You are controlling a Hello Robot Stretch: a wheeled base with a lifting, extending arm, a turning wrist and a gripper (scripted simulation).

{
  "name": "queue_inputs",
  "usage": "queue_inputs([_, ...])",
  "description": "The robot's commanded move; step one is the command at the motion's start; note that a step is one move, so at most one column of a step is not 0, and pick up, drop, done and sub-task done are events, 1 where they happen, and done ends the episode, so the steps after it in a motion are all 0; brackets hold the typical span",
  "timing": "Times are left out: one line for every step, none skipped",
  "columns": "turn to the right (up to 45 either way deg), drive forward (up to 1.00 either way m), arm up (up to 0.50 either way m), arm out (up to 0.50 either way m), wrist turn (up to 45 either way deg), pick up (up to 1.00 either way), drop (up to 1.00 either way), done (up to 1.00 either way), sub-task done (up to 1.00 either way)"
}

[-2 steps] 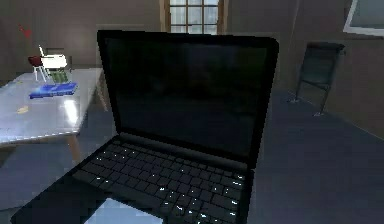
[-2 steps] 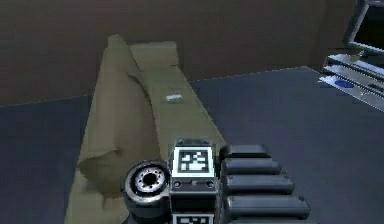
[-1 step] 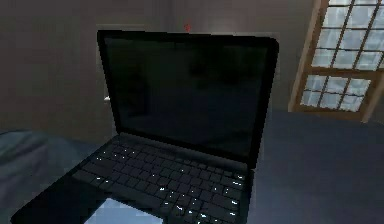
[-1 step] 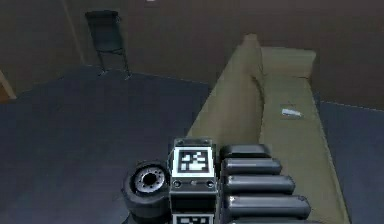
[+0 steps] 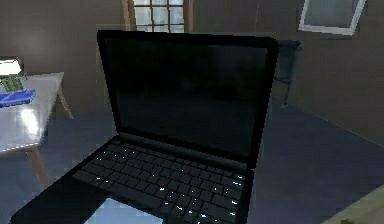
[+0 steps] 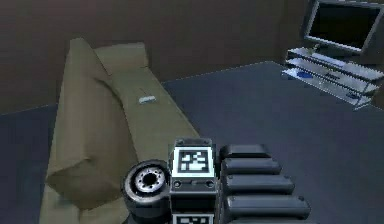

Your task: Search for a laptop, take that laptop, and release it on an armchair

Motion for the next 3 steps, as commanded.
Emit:
queue_inputs([45.0,0.0,0.0,0.0,0.0,0.0,0.0,0.0,0.0])
queue_inputs([45.0,0.0,0.0,0.0,0.0,0.0,0.0,0.0,0.0])
queue_inputs([-45.0,0.0,0.0,0.0,0.0,0.0,0.0,0.0,0.0])
